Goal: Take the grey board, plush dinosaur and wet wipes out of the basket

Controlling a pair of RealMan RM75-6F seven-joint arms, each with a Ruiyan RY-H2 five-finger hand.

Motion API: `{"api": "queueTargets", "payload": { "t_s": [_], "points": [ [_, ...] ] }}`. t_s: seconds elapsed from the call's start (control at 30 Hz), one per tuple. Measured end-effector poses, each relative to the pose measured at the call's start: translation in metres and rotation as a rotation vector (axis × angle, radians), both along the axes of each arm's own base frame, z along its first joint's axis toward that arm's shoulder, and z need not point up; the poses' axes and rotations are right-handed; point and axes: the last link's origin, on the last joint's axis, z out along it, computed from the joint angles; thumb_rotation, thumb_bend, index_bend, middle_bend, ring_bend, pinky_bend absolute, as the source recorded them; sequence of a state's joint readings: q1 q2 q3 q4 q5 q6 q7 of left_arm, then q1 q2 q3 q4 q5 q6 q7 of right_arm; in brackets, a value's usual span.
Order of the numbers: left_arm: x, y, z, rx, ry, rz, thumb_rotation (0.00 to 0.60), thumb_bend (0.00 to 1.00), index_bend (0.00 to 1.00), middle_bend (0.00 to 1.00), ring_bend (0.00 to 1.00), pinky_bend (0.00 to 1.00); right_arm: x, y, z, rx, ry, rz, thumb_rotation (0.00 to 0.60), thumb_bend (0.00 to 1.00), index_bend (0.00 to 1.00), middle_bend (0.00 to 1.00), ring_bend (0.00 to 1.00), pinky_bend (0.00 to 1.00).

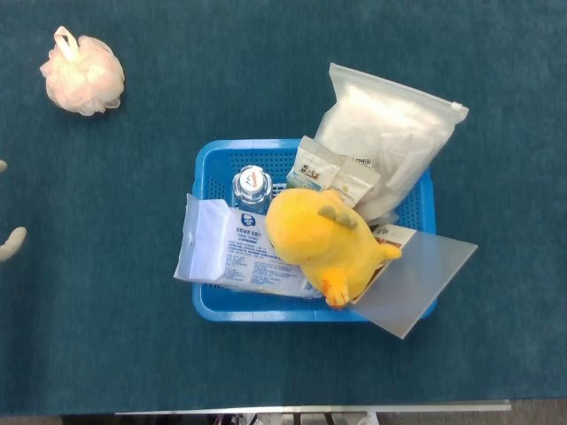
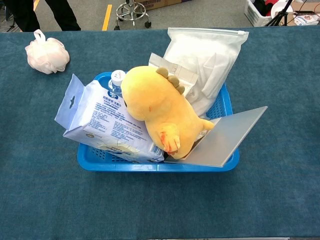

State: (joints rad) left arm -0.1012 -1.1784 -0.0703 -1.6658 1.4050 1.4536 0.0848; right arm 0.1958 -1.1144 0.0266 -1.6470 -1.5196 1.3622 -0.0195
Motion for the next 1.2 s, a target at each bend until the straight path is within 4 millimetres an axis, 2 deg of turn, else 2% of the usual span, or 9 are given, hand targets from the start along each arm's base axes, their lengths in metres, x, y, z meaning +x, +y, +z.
{"api": "queueTargets", "payload": {
  "t_s": [0.4, 0.77, 1.03, 1.2],
  "points": [
    [0.001, -0.003, 0.001, 0.001, 0.004, 0.023, 0.6, 0.19, 0.24, 0.24, 0.15, 0.39, 0.011, -0.009, 0.001, 0.039, -0.044, 0.063, 0.6, 0.0, 0.08, 0.14, 0.02, 0.25],
    [0.001, -0.005, -0.003, -0.009, 0.011, 0.024, 0.6, 0.19, 0.24, 0.24, 0.15, 0.39, 0.053, -0.023, 0.006, 0.192, -0.077, 0.232, 0.6, 0.0, 0.18, 0.14, 0.03, 0.25],
    [-0.004, -0.006, -0.003, -0.009, 0.016, 0.043, 0.6, 0.19, 0.24, 0.24, 0.15, 0.39, 0.076, -0.021, 0.012, 0.27, -0.07, 0.282, 0.6, 0.0, 0.23, 0.14, 0.03, 0.25],
    [-0.003, -0.004, -0.006, -0.017, 0.013, 0.032, 0.6, 0.19, 0.24, 0.24, 0.15, 0.39, 0.087, -0.018, 0.008, 0.32, -0.037, 0.317, 0.6, 0.0, 0.24, 0.14, 0.03, 0.25]
  ]
}}
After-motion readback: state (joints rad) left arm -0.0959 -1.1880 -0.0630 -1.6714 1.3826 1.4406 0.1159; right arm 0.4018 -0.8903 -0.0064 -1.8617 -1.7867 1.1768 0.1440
